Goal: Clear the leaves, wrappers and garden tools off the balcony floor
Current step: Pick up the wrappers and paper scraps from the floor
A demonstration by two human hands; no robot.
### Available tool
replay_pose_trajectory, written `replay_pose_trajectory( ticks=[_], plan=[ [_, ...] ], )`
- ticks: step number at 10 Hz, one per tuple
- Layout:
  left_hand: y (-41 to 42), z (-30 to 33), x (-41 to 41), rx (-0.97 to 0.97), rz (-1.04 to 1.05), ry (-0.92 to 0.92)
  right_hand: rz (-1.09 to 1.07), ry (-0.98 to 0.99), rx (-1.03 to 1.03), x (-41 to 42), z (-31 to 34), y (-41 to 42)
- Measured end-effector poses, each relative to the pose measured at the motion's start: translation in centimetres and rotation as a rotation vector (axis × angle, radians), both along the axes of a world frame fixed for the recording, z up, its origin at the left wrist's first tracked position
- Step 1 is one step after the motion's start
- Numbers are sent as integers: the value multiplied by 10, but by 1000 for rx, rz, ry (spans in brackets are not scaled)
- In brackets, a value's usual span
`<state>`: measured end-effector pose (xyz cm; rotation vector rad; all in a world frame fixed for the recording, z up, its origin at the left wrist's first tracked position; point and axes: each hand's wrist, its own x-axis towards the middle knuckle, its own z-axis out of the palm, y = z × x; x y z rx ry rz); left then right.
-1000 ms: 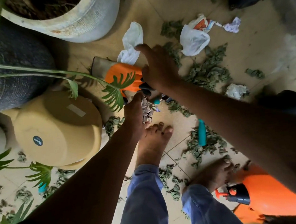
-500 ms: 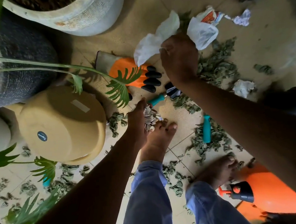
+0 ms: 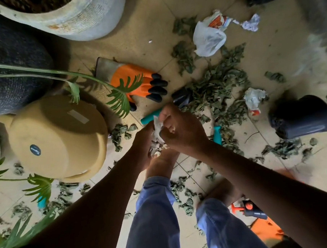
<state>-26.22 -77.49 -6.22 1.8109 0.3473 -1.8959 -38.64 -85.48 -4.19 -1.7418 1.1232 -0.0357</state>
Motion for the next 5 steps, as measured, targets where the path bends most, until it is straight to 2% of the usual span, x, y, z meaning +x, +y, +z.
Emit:
replay_pose_trajectory(
  ticks=[1, 2, 3, 4, 5],
  plan=[
    [18, 5, 5, 107, 109, -88, -26, 27, -88, 25, -12, 0],
    [48, 4, 10, 228, 233, -219, 66, 42, -69, 63, -29, 13],
    [70, 7, 17, 320, 253, -250, 175, 44, 100, 98, -47, 39],
    [102, 6, 31, 304, 223, -218, 212, 87, 241, 121, -65, 66],
    [126, 1, 45, 279, 157, -78, 101, 90, 265, 133, -78, 85]
  ],
)
